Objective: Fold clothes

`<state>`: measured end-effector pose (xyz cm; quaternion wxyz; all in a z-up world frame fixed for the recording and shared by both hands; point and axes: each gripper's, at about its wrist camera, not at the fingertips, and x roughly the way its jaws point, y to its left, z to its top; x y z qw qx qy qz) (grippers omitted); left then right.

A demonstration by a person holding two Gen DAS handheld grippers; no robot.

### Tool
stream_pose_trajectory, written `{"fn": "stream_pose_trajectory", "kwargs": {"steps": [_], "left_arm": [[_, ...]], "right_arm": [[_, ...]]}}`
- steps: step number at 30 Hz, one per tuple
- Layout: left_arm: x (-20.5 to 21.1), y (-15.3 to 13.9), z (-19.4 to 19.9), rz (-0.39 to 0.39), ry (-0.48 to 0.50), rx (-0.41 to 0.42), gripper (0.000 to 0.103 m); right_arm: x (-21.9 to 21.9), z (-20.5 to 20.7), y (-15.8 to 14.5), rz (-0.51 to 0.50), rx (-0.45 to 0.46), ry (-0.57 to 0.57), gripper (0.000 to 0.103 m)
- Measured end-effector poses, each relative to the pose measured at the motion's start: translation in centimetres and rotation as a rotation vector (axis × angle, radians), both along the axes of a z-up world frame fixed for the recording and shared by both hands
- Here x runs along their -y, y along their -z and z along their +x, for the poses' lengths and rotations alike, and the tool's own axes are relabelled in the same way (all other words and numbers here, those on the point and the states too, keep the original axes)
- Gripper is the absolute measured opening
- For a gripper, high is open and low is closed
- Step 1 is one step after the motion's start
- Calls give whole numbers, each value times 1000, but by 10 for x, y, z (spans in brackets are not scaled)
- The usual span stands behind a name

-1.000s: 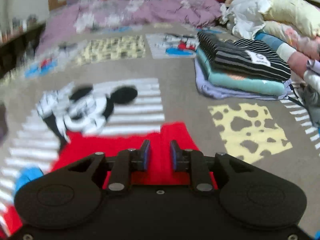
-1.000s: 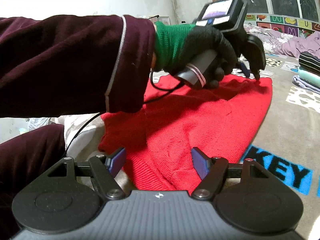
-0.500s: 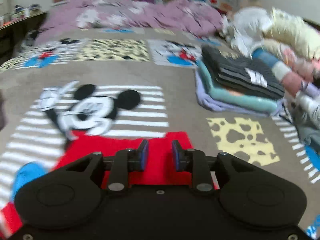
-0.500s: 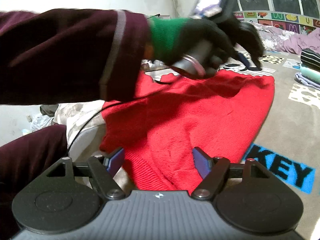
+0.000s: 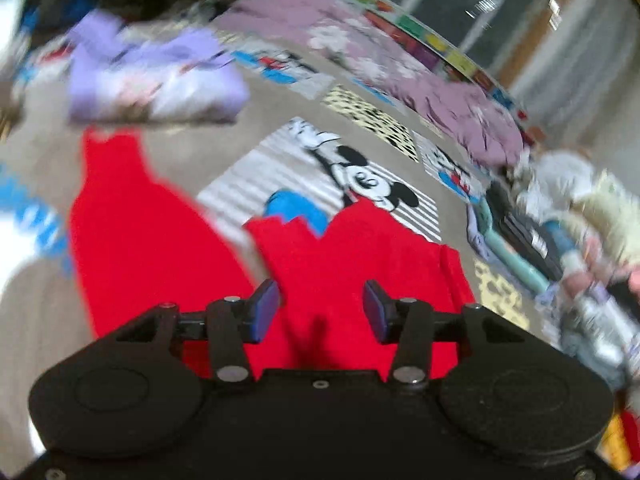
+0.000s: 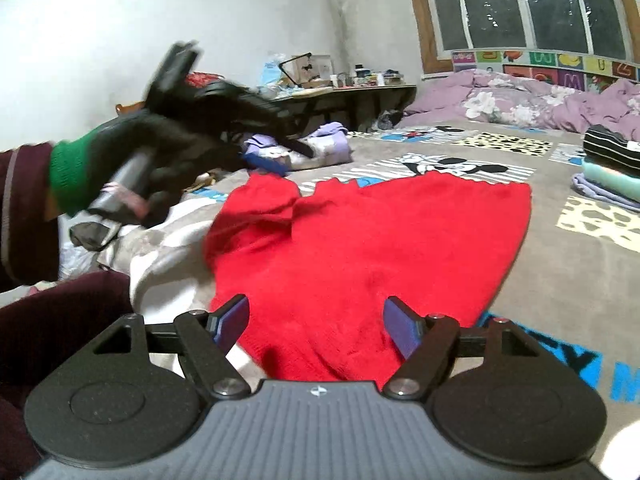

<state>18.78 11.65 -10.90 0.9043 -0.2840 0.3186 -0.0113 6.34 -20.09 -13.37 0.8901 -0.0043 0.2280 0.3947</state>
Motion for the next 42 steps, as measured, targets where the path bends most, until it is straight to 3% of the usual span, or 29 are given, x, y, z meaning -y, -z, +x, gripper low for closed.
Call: {"fn": "stream_pose_trajectory", "kwargs": {"steps": [2, 7, 14, 16, 18, 21, 25, 32, 42], "left_arm": [[-5, 8, -5, -59, -16, -12, 46], [-2, 14, 5, -103, -3, -14, 44], [6, 28, 25, -59, -8, -72, 35], [8, 27, 25, -42, -4, -63, 25], [12, 23, 24, -4, 5, -52, 5], [20, 18, 25, 55, 23, -41, 2], [25, 7, 27, 21, 13, -14, 1], [72, -34, 50, -6, 81, 83, 1], [136, -34, 96, 1, 138, 67, 1]], "right_arm": [[-3, -1, 4, -16, -6, 4, 74], [-9, -5, 11, -50, -31, 0, 75], [-1, -8, 10, -17, -40, 2, 75], [-1, -8, 9, -14, -41, 0, 75], [0, -7, 9, -13, -44, -4, 75], [-1, -6, 8, -15, -48, -10, 75], [-1, -5, 5, -20, -45, -11, 75], [6, -4, 1, -16, -37, -6, 75], [19, -10, 3, -13, -38, -21, 74]]}}
